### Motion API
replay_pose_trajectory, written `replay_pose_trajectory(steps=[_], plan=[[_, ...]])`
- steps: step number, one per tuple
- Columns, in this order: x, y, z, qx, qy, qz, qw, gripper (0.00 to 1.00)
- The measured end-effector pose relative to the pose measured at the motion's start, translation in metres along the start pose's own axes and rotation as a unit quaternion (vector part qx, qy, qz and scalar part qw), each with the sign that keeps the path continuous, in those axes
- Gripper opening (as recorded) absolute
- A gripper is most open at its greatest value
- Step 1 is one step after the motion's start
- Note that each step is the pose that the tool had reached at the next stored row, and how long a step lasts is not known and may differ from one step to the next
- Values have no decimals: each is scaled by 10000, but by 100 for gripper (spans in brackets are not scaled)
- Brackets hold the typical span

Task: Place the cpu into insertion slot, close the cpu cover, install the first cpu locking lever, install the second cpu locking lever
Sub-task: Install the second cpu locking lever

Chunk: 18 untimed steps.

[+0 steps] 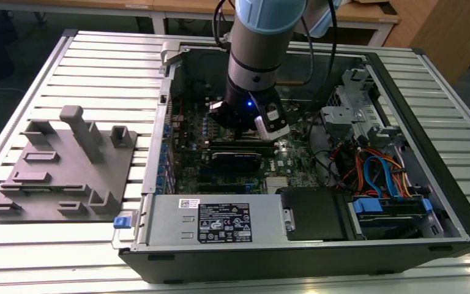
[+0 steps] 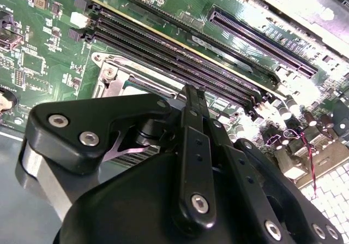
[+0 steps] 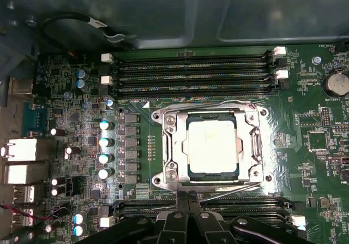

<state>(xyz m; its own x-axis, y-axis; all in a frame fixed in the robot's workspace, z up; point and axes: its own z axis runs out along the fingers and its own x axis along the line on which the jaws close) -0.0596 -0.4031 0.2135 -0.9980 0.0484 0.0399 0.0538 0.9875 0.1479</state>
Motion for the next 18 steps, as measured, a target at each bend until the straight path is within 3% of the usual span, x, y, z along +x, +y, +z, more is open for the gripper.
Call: replay_pose_trajectory(steps=[11,18], plan=[[0,0,0,-2,0,-1,10000,10],[7,-12,1,2,19,-125,9999,10]])
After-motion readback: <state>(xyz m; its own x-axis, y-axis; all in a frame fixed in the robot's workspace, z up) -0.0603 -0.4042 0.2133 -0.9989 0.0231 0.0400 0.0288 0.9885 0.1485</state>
